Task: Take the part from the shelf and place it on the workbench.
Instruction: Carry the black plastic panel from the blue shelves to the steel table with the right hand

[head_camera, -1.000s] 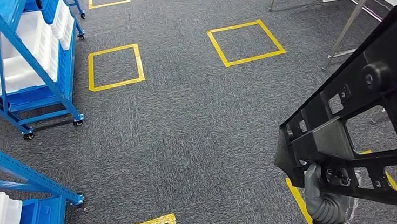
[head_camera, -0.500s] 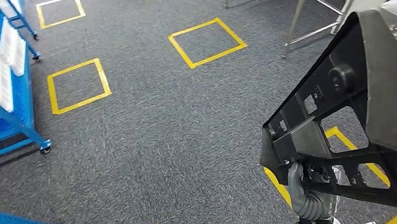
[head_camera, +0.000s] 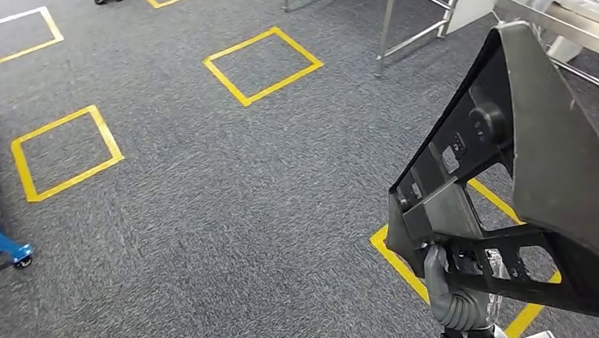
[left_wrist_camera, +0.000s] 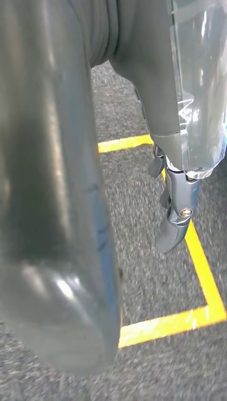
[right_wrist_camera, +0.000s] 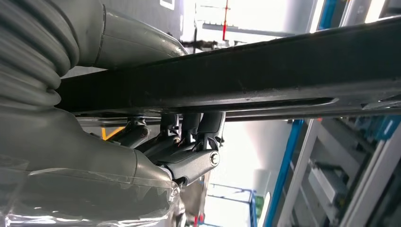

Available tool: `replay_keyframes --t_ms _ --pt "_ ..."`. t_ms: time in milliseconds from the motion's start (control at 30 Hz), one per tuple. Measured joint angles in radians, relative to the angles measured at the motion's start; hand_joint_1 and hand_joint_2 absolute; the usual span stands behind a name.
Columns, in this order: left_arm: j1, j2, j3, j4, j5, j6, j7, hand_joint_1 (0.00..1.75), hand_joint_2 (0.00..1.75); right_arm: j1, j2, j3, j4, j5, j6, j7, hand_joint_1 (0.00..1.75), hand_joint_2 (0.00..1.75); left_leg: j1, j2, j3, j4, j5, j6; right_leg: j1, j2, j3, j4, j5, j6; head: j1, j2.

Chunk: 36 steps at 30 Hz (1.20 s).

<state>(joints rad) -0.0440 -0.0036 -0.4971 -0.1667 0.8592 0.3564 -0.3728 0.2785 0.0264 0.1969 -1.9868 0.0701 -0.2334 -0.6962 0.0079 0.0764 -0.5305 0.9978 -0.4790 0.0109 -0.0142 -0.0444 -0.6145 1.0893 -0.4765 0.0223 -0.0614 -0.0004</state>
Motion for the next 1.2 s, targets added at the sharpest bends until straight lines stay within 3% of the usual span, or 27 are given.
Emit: replay_keyframes --t_ms 67,133,167,233,267,333,367,400,467,533,600,633,667,733,800,867,900,933,1000,1067,1100,1167,1200 --pt "-0.001 -0.001 0.0 0.0 0.0 0.001 -0.002 0.0 0.0 -0.003 -0.001 0.002 0.001 0.0 0.002 0.0 1.75 1.75 -0.004 0.016 0.005 0.001 -0.005 -0.011 0.008 -0.02 0.033 -0.065 0.013 -0.012 0.0 0.0" --pt "-0.004 -0.002 0.0 0.0 0.001 0.002 -0.004 0.0 0.0 -0.003 -0.001 0.003 0.001 0.0 0.004 0.0 1.75 1.75 -0.005 0.032 0.011 0.001 -0.009 -0.023 0.011 0.002 0.031 -0.069 0.013 -0.026 0.0 0.0" --pt "-0.006 -0.002 0.0 0.0 0.001 0.002 -0.004 0.0 0.0 -0.003 -0.002 0.003 0.001 -0.001 0.005 0.0 1.75 1.75 -0.003 0.027 0.013 0.005 -0.015 -0.029 0.01 0.012 0.032 -0.071 0.015 -0.032 0.0 0.0" --pt "-0.008 -0.003 0.0 0.0 0.001 0.003 -0.005 0.0 0.0 -0.005 -0.002 0.003 0.001 -0.001 0.008 0.0 1.75 1.75 0.002 -0.014 -0.006 0.057 -0.051 -0.038 0.005 0.031 0.036 -0.077 0.019 -0.045 0.0 0.0" --pt "-0.007 -0.004 0.0 0.0 0.001 0.003 -0.005 0.0 0.0 -0.007 -0.002 0.003 0.001 -0.002 0.01 0.0 1.75 1.75 0.004 -0.04 -0.033 0.116 -0.084 -0.04 0.005 0.04 0.036 -0.077 0.02 -0.05 0.0 0.0" --pt "-0.004 -0.005 0.0 0.0 0.0 0.003 -0.006 0.0 0.0 -0.008 -0.003 0.004 0.002 -0.004 0.012 0.0 1.75 1.75 0.004 -0.064 -0.101 0.256 -0.142 -0.042 0.007 0.064 0.035 -0.077 0.02 -0.056 0.0 0.0" --pt "-0.003 -0.005 0.0 0.0 0.0 0.003 -0.007 0.0 0.0 -0.008 -0.003 0.004 0.004 -0.006 0.012 0.0 1.75 1.75 0.004 -0.066 -0.123 0.297 -0.148 -0.042 0.009 0.077 0.036 -0.076 0.02 -0.057 0.0 0.0" --pt "-0.001 -0.005 0.0 0.0 0.0 0.003 -0.007 0.0 0.0 -0.008 -0.003 0.004 0.006 -0.009 0.013 0.0 1.75 1.75 0.004 -0.068 -0.128 0.299 -0.133 -0.04 0.01 0.092 0.037 -0.075 0.02 -0.057 0.0 0.0" --pt "0.001 -0.005 0.0 0.0 0.0 0.003 -0.01 0.0 0.0 -0.008 -0.004 0.004 0.007 -0.013 0.013 0.0 1.75 1.75 0.004 -0.087 -0.084 0.188 -0.057 -0.033 0.011 0.121 0.039 -0.072 0.019 -0.055 0.0 0.0" --pt "0.003 -0.004 0.0 0.001 0.0 0.002 -0.016 0.0 0.0 -0.008 -0.004 0.004 0.008 -0.017 0.016 0.0 1.75 1.75 0.004 -0.131 -0.032 0.06 -0.005 -0.024 0.011 0.146 0.036 -0.067 0.017 -0.048 0.0 0.0" --pt "0.003 -0.003 0.0 0.002 0.0 -0.001 -0.023 0.0 0.0 -0.005 -0.005 0.004 0.009 -0.021 0.02 0.0 1.75 1.75 0.002 -0.148 -0.015 0.017 -0.003 -0.017 0.008 0.167 0.029 -0.065 0.019 -0.036 0.0 0.0" --pt "0.001 -0.004 0.0 0.002 0.0 -0.003 -0.026 0.0 0.0 -0.003 -0.006 0.004 0.009 -0.021 0.022 0.0 1.75 1.75 0.001 -0.139 -0.013 0.013 -0.001 -0.013 0.006 0.177 0.027 -0.068 0.022 -0.029 0.0 0.0" --pt "0.0 -0.006 0.0 0.002 -0.001 -0.004 -0.029 0.0 0.0 -0.002 -0.007 0.004 0.01 -0.022 0.023 0.0 1.75 1.75 0.002 -0.127 -0.01 0.008 0.002 -0.008 0.005 0.177 0.025 -0.067 0.022 -0.023 0.0 0.0" --pt "0.0 -0.01 0.0 0.002 -0.002 -0.006 -0.032 0.0 0.0 -0.002 -0.011 0.003 0.011 -0.021 0.022 0.0 1.75 1.75 0.006 -0.101 -0.006 -0.003 0.01 0.004 0.009 0.132 0.006 -0.033 -0.001 -0.012 0.0 0.0" --pt "0.004 -0.011 0.0 0.002 -0.005 -0.009 -0.033 0.0 0.0 -0.006 -0.016 0.003 0.013 -0.017 0.014 0.0 1.75 1.75 0.005 -0.076 -0.005 -0.008 0.011 0.012 0.008 0.071 -0.046 0.074 -0.062 -0.003 0.0 0.0" --pt "0.006 -0.011 0.0 0.002 -0.01 -0.015 -0.031 0.0 0.0 -0.006 -0.019 0.003 0.017 -0.013 0.001 0.0 1.75 1.75 0.003 -0.049 -0.006 -0.008 0.009 0.013 0.002 0.053 -0.103 0.186 -0.103 0.004 0.0 0.0" --pt "0.006 -0.011 0.0 0.002 -0.013 -0.018 -0.028 0.0 0.0 -0.004 -0.02 0.003 0.018 -0.012 -0.005 0.0 1.75 1.75 0.003 -0.037 -0.005 -0.007 0.007 0.013 -0.001 0.05 -0.11 0.2 -0.097 0.007 0.0 0.0" --pt "0.005 -0.011 -0.001 0.002 -0.015 -0.02 -0.025 0.0 0.0 -0.002 -0.02 0.001 0.019 -0.011 -0.011 0.0 1.75 1.75 0.003 -0.025 -0.003 -0.007 0.005 0.011 -0.002 0.045 -0.097 0.175 -0.073 0.009 0.0 0.0" --pt "0.002 -0.012 -0.003 0.002 -0.019 -0.023 -0.018 0.0 0.0 0.001 -0.021 -0.002 0.019 -0.007 -0.018 0.0 1.75 1.75 0.002 -0.004 0.005 -0.006 -0.002 0.004 0.0 0.012 -0.027 0.042 -0.011 0.006 0.0 0.0" --pt "0.001 -0.012 -0.003 0.002 -0.022 -0.024 -0.015 0.0 0.0 0.003 -0.021 -0.004 0.018 -0.003 -0.022 0.0 1.75 1.75 -0.003 0.014 0.013 -0.004 -0.01 -0.006 0.008 -0.019 0.023 -0.055 0.017 -0.008 0.0 0.0" --pt "0.001 -0.012 -0.004 0.002 -0.023 -0.025 -0.014 0.0 0.0 0.004 -0.021 -0.005 0.017 -0.002 -0.022 0.0 1.75 1.75 -0.006 0.023 0.017 -0.004 -0.014 -0.012 0.012 -0.023 0.029 -0.069 0.016 -0.016 0.0 0.0" --pt "-0.003 -0.012 -0.004 0.002 -0.024 -0.026 -0.013 0.0 0.0 0.011 -0.022 -0.007 0.016 0.001 -0.023 0.0 1.75 1.75 -0.006 0.039 0.021 -0.003 -0.02 -0.021 0.013 0.001 0.028 -0.071 0.017 -0.029 0.0 0.0" --pt "-0.005 -0.012 -0.004 0.002 -0.025 -0.027 -0.013 0.0 0.0 0.014 -0.022 -0.009 0.016 0.002 -0.023 0.0 1.75 1.75 -0.004 0.03 0.021 0.005 -0.028 -0.027 0.011 0.011 0.03 -0.073 0.019 -0.035 0.0 0.0"
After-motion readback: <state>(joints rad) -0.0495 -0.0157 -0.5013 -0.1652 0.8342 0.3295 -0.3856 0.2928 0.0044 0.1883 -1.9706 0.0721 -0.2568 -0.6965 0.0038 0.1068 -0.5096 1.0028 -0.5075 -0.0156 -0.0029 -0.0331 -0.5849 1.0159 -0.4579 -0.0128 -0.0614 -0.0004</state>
